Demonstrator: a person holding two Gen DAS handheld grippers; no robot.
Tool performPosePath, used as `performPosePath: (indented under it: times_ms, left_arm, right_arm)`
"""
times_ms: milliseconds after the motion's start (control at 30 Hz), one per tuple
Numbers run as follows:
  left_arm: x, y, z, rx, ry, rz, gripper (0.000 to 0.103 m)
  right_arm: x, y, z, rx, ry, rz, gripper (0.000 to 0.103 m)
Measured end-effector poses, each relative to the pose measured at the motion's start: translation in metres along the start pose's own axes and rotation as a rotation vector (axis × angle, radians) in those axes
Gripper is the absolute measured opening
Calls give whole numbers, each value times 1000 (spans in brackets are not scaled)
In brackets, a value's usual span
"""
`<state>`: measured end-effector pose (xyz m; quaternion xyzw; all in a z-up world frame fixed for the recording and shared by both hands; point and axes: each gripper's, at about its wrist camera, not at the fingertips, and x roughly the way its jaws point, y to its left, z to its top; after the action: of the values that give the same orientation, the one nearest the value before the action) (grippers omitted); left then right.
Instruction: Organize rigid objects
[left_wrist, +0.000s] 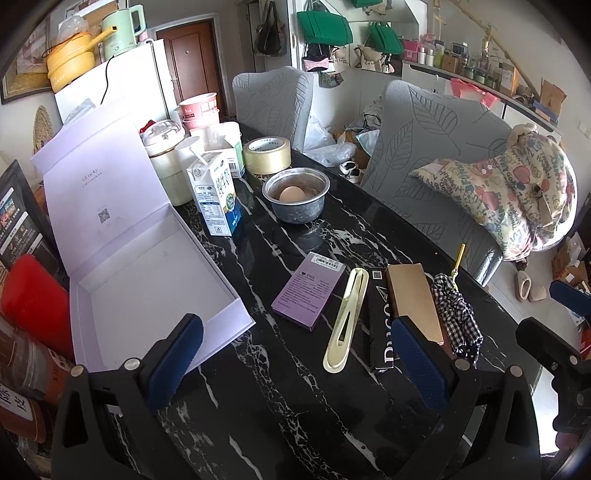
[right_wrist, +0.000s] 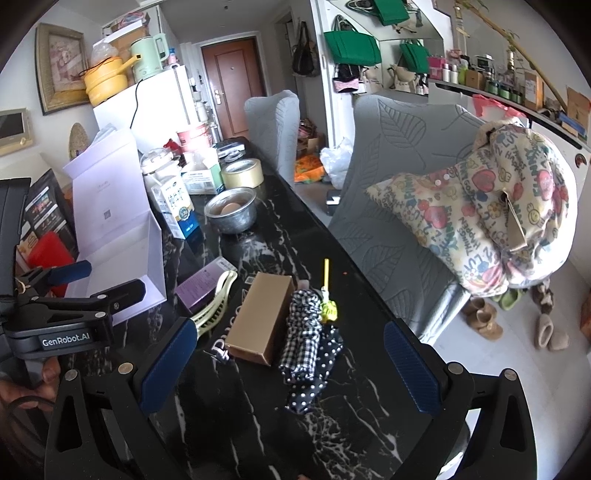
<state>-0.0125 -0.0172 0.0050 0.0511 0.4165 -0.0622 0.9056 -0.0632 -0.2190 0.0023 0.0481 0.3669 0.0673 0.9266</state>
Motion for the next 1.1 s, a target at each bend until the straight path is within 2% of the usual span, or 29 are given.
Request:
performPosePath:
  times_ms: [100, 367, 600, 800, 900, 1033, 1100]
  left_arm:
    - [3, -4, -4, 13, 6, 1, 103]
    - [13, -11, -13, 27, 19, -15, 103]
    - [25, -10, -21, 0, 24, -64, 103]
    - [32, -12, -24, 17, 13, -83, 102]
    - [40, -14, -24, 26, 25, -72, 95]
    - [55, -15, -24, 32, 61, -59, 76]
    - [64, -15, -24, 38, 77, -64, 70]
  right_arm:
    - [2, -7, -3, 12, 0, 14, 102]
    - [18, -19, -12, 12, 32, 44, 88]
    - [26, -27, -18, 7, 42, 74, 87]
    - [36, -30, -23, 7, 60, 105, 87]
    - [40, -33, -25, 11, 69, 111, 87]
    - [44, -37, -25, 17, 71, 109, 86]
    - [45, -39, -26, 19, 74, 108, 84]
